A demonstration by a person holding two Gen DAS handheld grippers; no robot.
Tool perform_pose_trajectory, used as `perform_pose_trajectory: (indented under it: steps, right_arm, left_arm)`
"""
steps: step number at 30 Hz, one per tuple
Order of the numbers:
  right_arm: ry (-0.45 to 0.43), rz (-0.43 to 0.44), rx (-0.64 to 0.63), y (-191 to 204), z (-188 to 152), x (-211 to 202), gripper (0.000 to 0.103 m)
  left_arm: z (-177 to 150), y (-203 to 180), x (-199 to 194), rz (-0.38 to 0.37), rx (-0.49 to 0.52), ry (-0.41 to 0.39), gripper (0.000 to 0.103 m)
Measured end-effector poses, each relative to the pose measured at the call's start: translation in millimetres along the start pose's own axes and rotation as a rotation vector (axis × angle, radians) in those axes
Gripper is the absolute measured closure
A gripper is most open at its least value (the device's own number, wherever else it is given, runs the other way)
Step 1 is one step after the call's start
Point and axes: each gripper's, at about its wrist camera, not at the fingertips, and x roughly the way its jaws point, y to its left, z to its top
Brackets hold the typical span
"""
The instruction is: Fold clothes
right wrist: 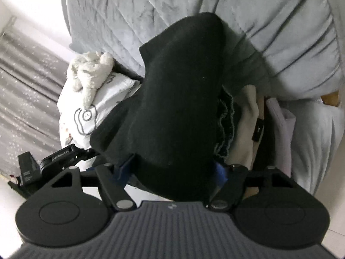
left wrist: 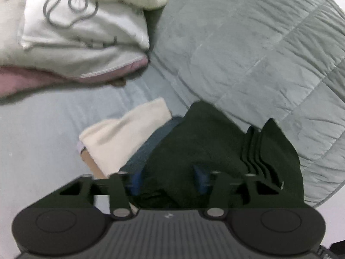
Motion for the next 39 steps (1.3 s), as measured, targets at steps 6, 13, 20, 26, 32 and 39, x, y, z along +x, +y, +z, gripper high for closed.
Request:
perform_pose_trajectory:
  steps: [6, 13, 20, 26, 32, 39]
  right_arm:
    - [-0.045, 0.088, 0.017, 28.6, -2.9, -10.9, 0.039]
    - [-0.017, 0.066, 0.008, 24.0, -26.8, 12.8, 0.039]
    - [0.001, 0.044, -0.037, 37.5, -37.7, 6.7, 0.023]
    - [-0.025, -0.01, -0.185, 74.9, -60.9, -22.4, 0.013]
    - [0.016, 0.013, -0.357, 108.3, -114.0, -42.9, 0.012]
    - [0.009, -0.039, -0.537, 145.9, -181.3, -72.1, 0.0]
  left_arm:
    - [14.7, -14.7, -23.0, -0.002, 0.031, -0.183, 0.075]
    - [-9.5, 3.9, 19.8, 0.098, 0.131, -0.149, 0.062]
    - [-8.2, -3.2, -15.0, 0.091, 0.195, -0.153, 0.033]
    - [-39.6, 12.5, -66.6, 0.138, 0.218, -0.098, 0.023]
    - [-86.5, 47.7, -129.6, 0.207, 0.206, -0.087, 0.014]
    - [-151.4, 85.9, -196.6, 0.227, 0.176, -0.077, 0.001]
